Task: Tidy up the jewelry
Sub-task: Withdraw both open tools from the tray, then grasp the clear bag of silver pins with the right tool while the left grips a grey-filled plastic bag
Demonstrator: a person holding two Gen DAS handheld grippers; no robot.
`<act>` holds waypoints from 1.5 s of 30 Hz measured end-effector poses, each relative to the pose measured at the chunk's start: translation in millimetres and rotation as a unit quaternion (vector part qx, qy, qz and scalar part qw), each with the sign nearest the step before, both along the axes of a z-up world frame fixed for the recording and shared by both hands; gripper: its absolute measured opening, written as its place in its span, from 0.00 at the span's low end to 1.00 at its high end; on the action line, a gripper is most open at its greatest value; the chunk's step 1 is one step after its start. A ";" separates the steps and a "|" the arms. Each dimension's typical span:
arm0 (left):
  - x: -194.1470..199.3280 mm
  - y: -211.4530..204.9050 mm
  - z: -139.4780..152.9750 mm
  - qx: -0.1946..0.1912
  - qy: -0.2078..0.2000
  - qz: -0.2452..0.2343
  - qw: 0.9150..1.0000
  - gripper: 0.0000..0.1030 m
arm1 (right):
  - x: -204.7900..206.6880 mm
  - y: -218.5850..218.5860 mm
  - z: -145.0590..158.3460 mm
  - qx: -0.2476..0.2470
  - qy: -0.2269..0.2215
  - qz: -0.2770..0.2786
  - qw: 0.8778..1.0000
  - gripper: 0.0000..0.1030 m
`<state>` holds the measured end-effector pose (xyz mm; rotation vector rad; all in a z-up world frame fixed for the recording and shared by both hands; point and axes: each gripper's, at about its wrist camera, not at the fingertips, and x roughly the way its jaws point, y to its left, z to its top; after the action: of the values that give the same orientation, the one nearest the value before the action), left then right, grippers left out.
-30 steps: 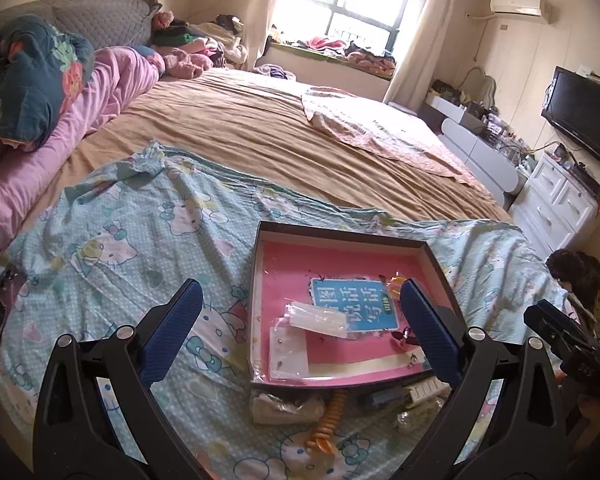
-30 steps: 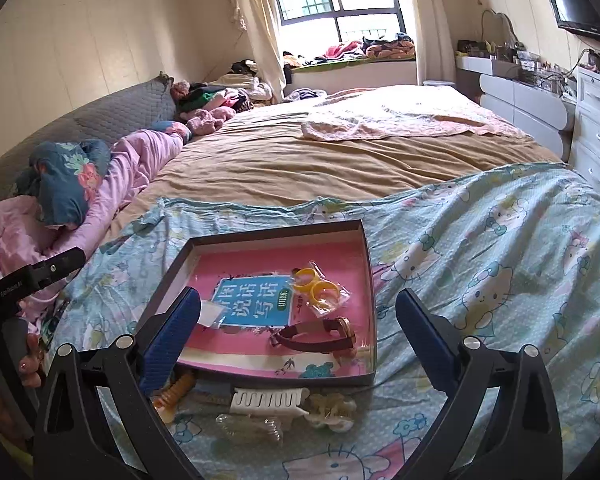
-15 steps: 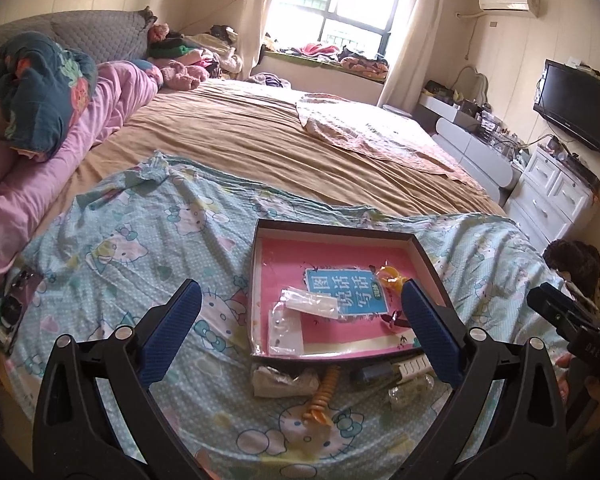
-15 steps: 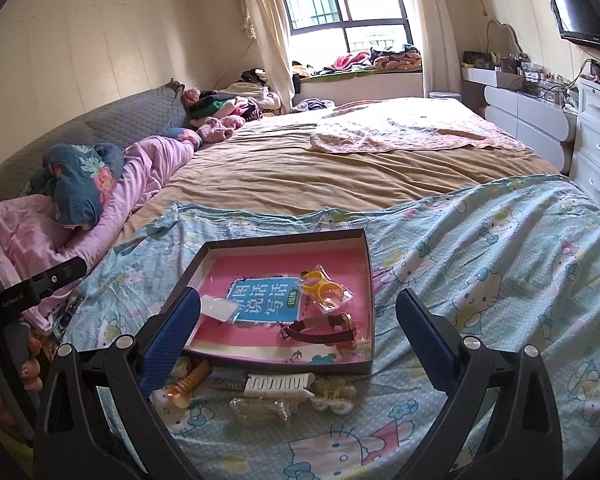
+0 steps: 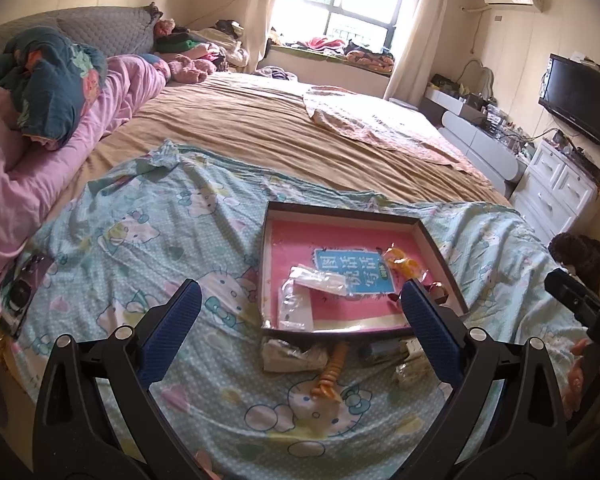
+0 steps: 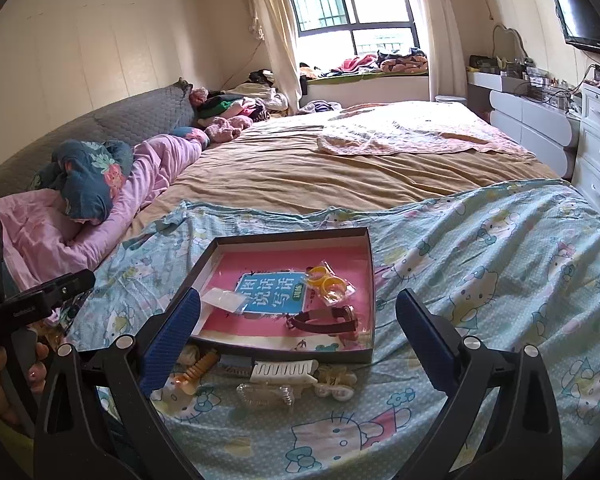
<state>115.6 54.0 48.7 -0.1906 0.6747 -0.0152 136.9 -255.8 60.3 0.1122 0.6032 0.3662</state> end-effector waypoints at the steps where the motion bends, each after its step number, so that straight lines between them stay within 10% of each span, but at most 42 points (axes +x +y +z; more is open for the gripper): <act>1: -1.2 0.6 -1.8 0.001 0.002 0.001 1.000 0.91 | -1.4 0.4 -0.3 -0.001 0.000 0.002 1.000 0.95; 45: 17.8 -5.0 -101.0 0.031 0.131 0.026 0.991 0.91 | -7.6 55.1 -107.8 -0.045 0.116 0.059 0.990 0.95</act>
<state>133.4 49.0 -52.3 -0.1509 0.9302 0.0824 129.2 -200.7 -47.5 0.0319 0.8574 0.4439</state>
